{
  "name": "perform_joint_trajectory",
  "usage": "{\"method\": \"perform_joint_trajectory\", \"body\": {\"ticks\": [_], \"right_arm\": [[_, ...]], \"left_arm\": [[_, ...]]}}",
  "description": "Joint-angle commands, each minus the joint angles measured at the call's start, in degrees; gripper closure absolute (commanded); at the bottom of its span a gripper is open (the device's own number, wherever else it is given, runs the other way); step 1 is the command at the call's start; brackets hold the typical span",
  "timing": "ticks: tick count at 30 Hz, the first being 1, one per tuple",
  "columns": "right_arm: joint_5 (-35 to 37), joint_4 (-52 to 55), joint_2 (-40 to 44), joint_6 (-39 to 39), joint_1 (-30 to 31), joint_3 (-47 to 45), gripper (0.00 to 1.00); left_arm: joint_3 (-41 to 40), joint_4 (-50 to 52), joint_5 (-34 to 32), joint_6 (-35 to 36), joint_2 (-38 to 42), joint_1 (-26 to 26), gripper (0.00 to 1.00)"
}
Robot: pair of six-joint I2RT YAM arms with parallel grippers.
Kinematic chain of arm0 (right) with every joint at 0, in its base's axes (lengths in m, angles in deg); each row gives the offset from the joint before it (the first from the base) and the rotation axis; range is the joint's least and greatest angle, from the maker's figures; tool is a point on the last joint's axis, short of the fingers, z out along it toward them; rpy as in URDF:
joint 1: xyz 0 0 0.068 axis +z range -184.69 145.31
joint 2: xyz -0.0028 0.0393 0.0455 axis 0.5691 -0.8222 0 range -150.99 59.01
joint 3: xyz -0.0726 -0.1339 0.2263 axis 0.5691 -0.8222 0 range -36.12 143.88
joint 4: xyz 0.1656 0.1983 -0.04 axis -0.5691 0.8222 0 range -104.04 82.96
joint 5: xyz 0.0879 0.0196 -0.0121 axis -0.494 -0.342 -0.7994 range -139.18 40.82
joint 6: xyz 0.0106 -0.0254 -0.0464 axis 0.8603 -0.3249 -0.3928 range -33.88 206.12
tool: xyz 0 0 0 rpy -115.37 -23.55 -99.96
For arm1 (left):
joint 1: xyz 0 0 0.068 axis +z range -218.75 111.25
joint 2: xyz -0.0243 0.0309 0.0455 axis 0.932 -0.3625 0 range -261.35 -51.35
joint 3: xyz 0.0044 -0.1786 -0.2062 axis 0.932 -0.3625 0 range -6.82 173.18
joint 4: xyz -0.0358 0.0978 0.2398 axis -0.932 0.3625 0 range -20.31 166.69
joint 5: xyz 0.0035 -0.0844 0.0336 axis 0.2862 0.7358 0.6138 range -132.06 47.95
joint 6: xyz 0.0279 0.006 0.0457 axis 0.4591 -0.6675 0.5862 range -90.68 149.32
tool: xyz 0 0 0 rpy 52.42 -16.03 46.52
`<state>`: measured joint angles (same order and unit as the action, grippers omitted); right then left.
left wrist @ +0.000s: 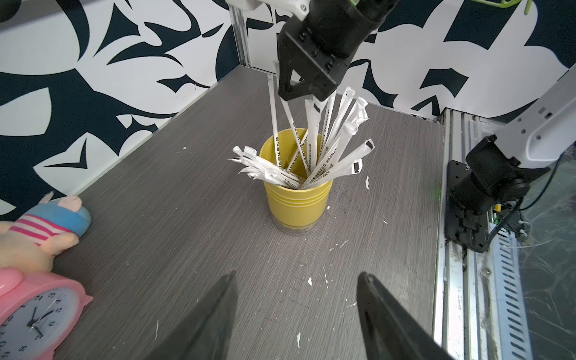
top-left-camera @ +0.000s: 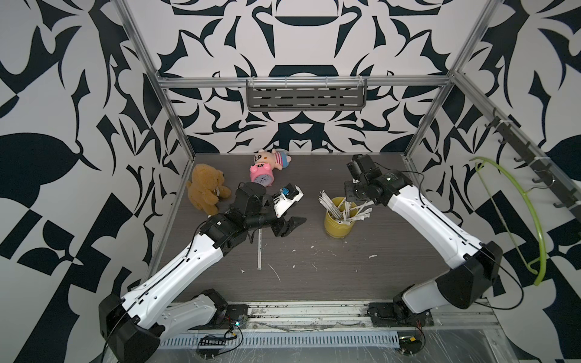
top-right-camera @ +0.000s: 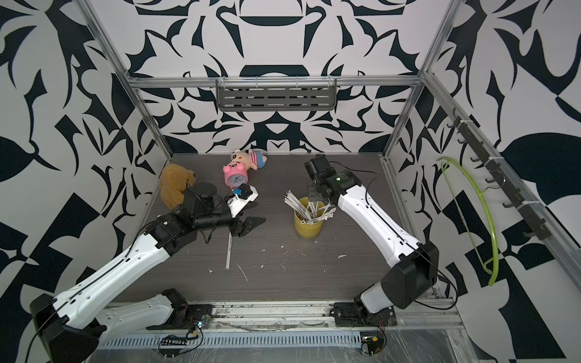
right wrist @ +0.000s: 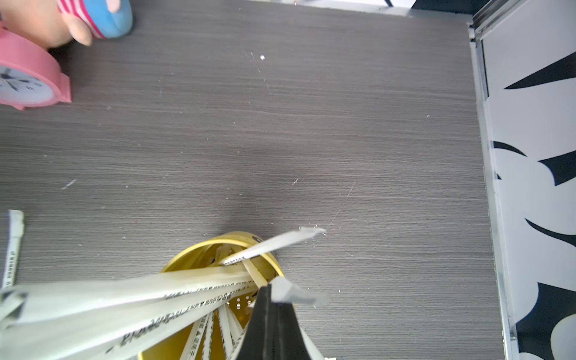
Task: Take the straws out of the storage container
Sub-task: Pick up the straw from the container.
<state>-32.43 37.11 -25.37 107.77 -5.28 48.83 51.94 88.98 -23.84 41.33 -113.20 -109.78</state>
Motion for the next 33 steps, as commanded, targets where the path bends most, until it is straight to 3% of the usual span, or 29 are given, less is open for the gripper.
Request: {"method": "perform_joint_trajectory", "body": {"ticks": [1,25,33], "right_arm": [[-0.07,-1.10,2.20,-0.77,0.72,-0.61,1.00],[7.70,4.37,5.84,-5.14,7.30,10.16,1.00],[11.42,8.52,5.54,-7.08,10.51,18.49,1.00]], "left_arm": [[-0.56,1.43,0.20,0.51,0.57,-0.30,0.33],[-0.56,1.11,0.13,0.82,1.35,-0.32,0.33],[-0.41,0.80,-0.10,0.31,1.92,-0.27,0.33]]}}
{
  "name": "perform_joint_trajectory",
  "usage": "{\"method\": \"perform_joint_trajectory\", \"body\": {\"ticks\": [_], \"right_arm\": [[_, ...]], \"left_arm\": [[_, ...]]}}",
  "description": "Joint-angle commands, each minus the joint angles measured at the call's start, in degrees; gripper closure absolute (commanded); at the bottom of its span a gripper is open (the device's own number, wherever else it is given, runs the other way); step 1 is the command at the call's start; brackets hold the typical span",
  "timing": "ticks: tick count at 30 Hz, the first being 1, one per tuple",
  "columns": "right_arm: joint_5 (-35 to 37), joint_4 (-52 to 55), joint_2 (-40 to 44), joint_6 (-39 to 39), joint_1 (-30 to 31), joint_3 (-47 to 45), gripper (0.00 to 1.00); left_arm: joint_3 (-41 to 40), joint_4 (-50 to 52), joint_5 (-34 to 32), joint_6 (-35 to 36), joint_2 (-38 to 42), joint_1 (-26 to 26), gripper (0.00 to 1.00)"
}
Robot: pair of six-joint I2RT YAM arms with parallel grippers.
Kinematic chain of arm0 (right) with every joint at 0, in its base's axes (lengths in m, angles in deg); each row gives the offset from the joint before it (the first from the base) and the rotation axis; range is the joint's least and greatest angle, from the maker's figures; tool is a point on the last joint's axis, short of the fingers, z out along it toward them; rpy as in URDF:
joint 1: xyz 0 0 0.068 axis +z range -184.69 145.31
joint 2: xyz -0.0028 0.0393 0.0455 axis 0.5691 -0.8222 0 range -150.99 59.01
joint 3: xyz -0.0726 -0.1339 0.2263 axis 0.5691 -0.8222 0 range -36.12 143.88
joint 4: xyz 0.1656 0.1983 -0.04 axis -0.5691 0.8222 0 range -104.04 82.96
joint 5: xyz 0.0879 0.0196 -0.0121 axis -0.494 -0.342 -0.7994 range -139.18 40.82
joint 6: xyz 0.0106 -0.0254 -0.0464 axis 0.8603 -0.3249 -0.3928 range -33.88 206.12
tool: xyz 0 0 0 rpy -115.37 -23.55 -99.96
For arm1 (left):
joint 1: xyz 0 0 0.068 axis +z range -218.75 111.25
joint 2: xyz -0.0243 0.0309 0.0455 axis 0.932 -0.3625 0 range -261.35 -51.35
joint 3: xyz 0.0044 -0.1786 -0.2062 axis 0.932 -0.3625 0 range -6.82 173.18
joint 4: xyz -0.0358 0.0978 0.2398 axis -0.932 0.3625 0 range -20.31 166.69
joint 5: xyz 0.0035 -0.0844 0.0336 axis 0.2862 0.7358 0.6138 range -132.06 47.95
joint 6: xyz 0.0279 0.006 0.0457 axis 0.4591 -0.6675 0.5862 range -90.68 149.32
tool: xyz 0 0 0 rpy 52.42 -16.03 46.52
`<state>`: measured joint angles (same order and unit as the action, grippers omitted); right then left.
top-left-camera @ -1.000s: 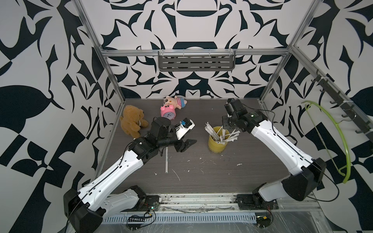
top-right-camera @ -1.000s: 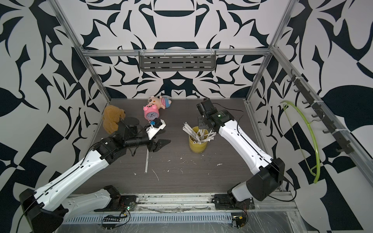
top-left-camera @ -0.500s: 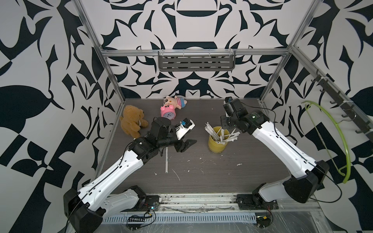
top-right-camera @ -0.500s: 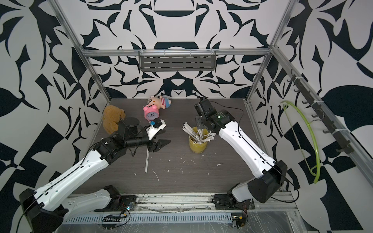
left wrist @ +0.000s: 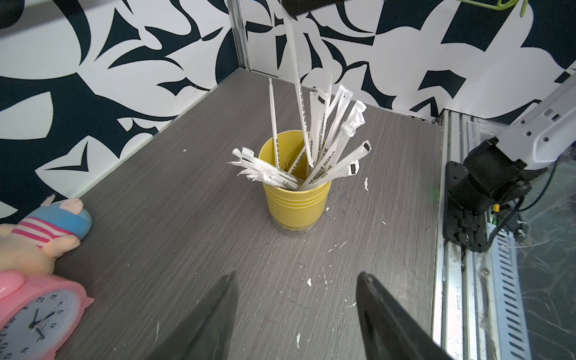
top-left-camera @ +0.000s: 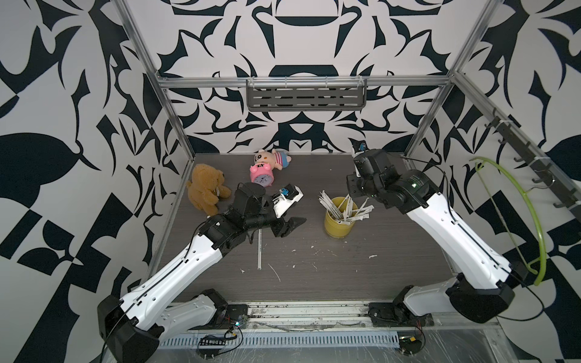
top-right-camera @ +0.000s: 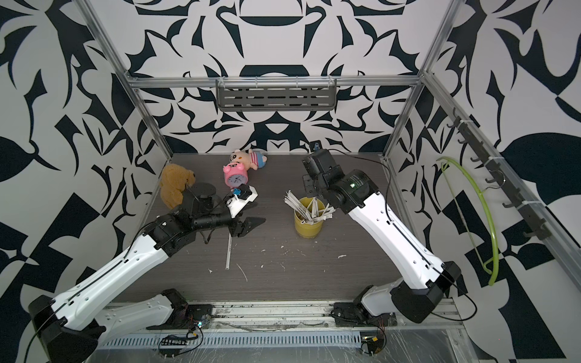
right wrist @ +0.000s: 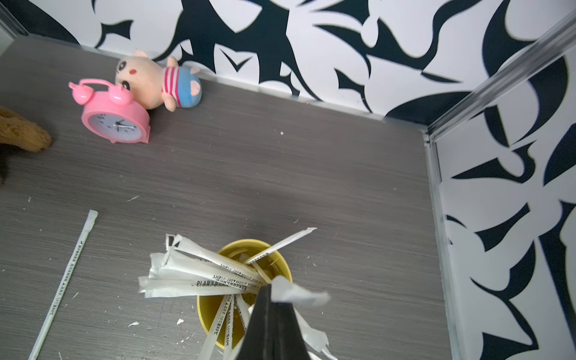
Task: Take the straws out of the storage container
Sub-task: Pick up the straw from the container.
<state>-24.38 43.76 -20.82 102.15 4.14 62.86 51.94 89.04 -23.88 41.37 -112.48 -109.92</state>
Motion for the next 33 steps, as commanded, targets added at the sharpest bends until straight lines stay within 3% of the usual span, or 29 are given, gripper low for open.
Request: {"method": "perform_joint_trajectory", "body": {"ticks": [1,14,20,33], "right_arm": [[3.87,2.60,0.62,-1.67,1.48,5.84,1.00],[5.42,10.30,-4.89,-3.20,9.08,24.20,1.00],[1.46,12.75,-9.21,-2.73,13.78,31.66,1.00],[-28.18,7.73,-21.66,3.43,14.98,30.77,1.00]], "left_arm": [[-0.36,0.69,-0.14,0.10,1.34,-0.18,0.33],[0.45,0.83,-3.41,-1.80,3.89,-0.14,0.33],[2.51,6.98,-9.42,-4.58,5.84,-0.16,0.33],[-2.38,22.23,-23.65,-11.12,14.05,1.01,0.33]]}}
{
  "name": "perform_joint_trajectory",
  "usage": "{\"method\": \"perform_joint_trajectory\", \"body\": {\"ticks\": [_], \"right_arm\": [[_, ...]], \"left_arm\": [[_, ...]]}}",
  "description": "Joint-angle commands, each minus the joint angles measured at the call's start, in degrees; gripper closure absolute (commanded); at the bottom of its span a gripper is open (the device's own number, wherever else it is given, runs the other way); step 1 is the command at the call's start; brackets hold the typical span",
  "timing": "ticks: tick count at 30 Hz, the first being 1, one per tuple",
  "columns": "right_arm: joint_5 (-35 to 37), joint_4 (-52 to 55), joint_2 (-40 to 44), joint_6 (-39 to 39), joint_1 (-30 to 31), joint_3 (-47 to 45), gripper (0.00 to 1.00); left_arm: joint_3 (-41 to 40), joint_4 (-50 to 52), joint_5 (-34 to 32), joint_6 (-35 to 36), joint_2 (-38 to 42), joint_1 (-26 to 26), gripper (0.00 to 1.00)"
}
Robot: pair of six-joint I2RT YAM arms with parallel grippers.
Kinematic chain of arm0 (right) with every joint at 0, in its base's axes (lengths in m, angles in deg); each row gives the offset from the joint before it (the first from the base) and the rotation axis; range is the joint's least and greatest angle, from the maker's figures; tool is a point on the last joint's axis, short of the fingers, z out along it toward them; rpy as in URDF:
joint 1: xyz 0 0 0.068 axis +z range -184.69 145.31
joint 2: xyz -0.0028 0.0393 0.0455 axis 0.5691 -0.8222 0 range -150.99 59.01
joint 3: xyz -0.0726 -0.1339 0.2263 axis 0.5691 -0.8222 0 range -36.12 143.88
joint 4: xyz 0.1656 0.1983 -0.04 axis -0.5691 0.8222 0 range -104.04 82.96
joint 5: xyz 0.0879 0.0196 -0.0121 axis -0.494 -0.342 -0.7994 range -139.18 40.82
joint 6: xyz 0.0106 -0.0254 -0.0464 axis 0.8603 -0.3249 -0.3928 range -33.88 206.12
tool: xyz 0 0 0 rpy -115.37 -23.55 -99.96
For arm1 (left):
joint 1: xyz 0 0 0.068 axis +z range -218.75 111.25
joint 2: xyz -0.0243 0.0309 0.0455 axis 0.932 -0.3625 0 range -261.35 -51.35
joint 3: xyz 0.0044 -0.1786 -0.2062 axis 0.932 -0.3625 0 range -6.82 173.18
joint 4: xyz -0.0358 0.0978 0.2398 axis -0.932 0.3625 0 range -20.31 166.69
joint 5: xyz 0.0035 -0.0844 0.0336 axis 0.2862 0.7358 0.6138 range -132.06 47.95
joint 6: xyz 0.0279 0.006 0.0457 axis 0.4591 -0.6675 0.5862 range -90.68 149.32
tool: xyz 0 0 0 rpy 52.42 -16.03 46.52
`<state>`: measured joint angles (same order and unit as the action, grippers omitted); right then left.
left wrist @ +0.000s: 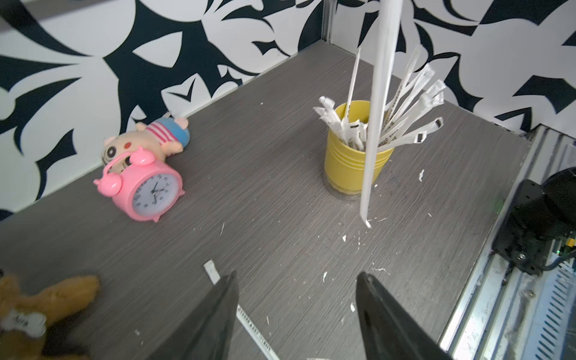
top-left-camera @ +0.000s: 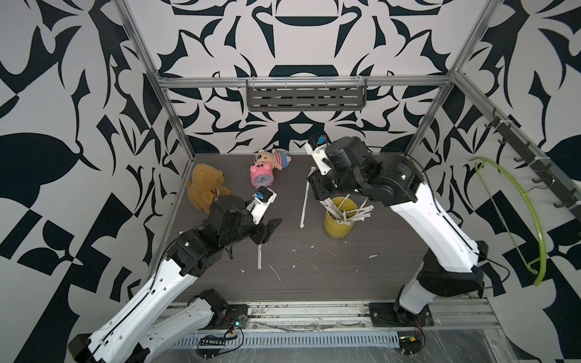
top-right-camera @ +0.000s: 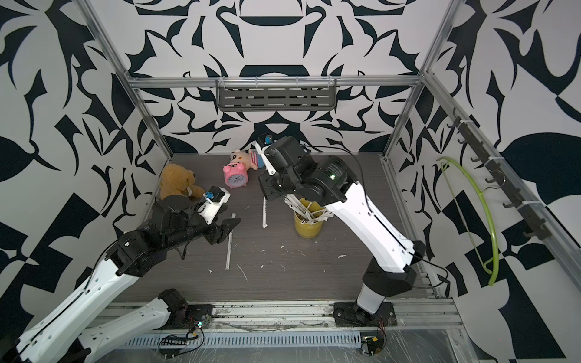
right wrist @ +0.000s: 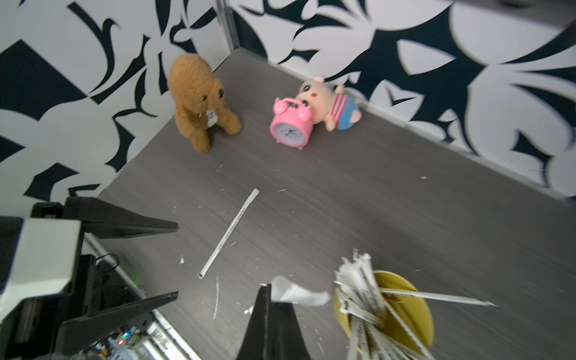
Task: Take the straws out of the storage container
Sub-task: Pick up the straw from the container, then place the straw at the center of the board.
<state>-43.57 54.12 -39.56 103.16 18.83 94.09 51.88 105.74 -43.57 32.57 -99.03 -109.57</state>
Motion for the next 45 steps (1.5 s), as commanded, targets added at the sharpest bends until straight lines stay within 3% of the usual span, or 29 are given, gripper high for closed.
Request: {"method": "perform_joint_trajectory", "body": {"ticks": [1,10,16,24,45], "right_arm": [[-11.45,-3.14,-4.64,2.72,0.28,-0.62,1.00],[-25.30,-4.99,-18.79,5.80,-0.84,2.38,1.00],[-31.52,-9.85,-24.21,9.52,-3.49,-0.11,1.00],[-33.25,-9.11,-31.22,10.92,-6.30,1.99,1.00],[-36.72,-8.22,-42.06,10.80,-8.22,8.82,1.00]], "left_arm": [[-3.18,6.00,-4.44,-2.53,0.81,1.24,0.33],[-7.27,6.76,-5.49,-2.25,0.76,8.20,0.34],[-9.29,5.98,-6.21,-0.59,2.88,9.84,0.35],[-13.01,3.19,-6.09,2.53,5.75,9.80,0.35],[-13.35,1.94,-4.63,3.27,4.78,9.80,0.35]]}}
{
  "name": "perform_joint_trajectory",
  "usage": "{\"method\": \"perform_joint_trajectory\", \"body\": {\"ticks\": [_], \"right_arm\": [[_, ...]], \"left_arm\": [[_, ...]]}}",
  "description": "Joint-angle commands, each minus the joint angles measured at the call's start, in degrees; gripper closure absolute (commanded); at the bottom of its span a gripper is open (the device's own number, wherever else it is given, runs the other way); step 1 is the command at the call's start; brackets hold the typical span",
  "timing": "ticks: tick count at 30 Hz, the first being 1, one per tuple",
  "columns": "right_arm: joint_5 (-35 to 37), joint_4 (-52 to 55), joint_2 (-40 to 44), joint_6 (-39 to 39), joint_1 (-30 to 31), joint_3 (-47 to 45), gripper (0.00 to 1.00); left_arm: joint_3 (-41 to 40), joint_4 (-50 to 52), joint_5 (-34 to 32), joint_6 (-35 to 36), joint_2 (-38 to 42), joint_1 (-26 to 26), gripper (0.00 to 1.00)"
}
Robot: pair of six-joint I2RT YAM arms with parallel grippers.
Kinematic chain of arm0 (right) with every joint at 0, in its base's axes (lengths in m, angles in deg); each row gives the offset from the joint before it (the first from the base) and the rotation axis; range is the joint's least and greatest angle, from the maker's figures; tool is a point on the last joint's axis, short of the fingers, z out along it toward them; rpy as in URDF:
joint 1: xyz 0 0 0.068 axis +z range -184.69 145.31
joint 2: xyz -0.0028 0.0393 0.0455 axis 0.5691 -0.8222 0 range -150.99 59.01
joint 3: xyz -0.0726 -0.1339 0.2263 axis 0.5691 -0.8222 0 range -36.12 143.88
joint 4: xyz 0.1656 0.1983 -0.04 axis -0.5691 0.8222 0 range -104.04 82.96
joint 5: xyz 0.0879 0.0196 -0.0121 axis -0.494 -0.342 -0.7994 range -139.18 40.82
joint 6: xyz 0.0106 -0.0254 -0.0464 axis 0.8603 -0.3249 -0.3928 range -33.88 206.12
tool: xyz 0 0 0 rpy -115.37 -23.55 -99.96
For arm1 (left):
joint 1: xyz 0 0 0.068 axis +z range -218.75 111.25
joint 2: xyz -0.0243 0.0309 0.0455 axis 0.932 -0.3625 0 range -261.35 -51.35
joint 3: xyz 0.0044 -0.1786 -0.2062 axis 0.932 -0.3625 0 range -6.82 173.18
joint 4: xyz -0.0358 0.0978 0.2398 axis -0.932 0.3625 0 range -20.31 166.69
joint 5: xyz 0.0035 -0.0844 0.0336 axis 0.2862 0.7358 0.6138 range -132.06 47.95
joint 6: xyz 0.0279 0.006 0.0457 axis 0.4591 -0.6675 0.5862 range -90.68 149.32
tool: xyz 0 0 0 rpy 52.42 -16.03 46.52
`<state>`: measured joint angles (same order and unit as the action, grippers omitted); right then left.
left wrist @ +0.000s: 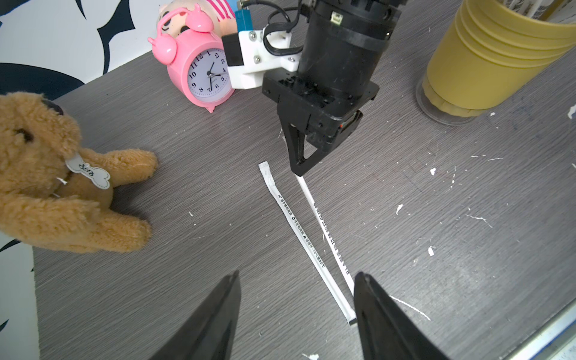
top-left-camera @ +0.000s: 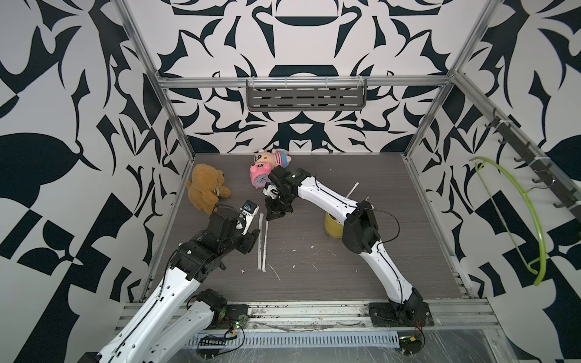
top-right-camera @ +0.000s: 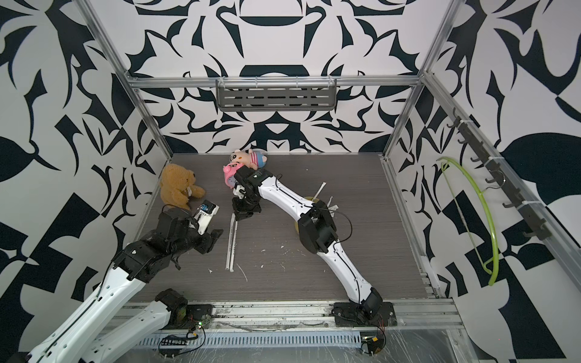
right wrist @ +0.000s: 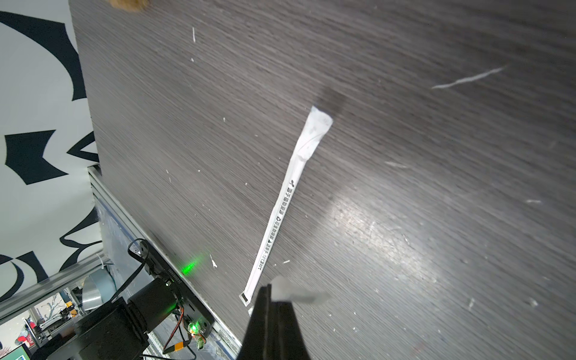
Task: Take the straws out of the storage container
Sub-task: Place the straw at the center of the board.
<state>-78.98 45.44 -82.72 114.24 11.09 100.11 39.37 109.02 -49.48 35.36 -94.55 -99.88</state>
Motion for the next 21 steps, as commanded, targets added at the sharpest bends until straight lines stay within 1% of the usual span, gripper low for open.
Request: {"method": "perform_joint_trajectory", "body": {"ticks": [1,6,13,21], "right_arm": [[-1.25,0.48,1.11,-0.39,-0.59,2.98,1.00],[-2.04,0.55,-1.06,-1.08,-1.31,3.30,1.00],[-3.41,1.31,-4.14,-1.94,-1.43,6.60,1.00],[-4.79,-2.44,-4.79,-1.16,-1.40,4.98,1.00]], "left_arm": [[-0.91,-1.42,1.35,0.54,0.22,0.18,0.35],[-0.84,-1.36,1.62,0.55,-0.17,0.20,0.35],[-0.67,-1.35,2.04,0.55,-0.66,0.29,0.35],[-0.53,-1.31,2.80,0.55,-0.92,1.01,0.35]]}}
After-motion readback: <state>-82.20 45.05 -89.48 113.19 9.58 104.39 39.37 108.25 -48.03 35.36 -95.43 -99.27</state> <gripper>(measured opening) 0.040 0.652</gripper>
